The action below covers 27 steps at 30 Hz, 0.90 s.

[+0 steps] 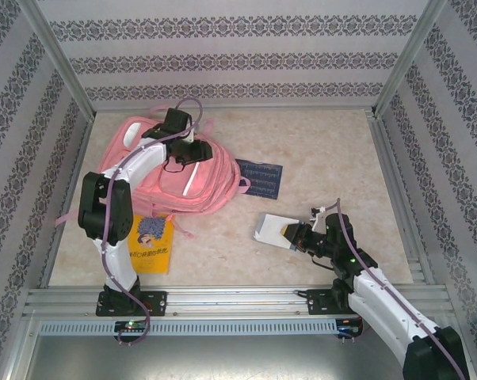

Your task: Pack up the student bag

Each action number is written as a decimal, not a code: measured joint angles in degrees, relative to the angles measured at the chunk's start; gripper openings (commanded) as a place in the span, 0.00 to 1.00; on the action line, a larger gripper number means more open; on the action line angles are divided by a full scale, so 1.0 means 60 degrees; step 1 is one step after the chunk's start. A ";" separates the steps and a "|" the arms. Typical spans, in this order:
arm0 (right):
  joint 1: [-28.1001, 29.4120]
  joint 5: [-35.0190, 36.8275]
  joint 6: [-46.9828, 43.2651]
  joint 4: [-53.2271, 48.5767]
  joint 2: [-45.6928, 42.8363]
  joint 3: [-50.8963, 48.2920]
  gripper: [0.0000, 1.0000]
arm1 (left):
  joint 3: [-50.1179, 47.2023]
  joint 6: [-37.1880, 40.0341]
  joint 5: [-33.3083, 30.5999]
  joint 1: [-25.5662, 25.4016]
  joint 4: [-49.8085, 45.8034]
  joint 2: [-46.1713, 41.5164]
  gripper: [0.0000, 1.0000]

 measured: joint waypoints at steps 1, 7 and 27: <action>-0.0004 0.0004 -0.0029 0.0040 0.0044 0.0000 0.00 | 0.0000 0.0040 0.0047 -0.0007 -0.0004 0.0000 0.35; -0.0142 0.0007 -0.0171 0.0259 0.0280 0.0025 0.00 | 0.0142 0.0339 0.0080 -0.0124 -0.0248 0.0058 0.13; -0.0929 0.0222 -0.0652 -0.0142 0.1712 0.2820 0.00 | 0.2004 0.1388 0.0481 -0.1016 -0.3013 -0.1195 0.00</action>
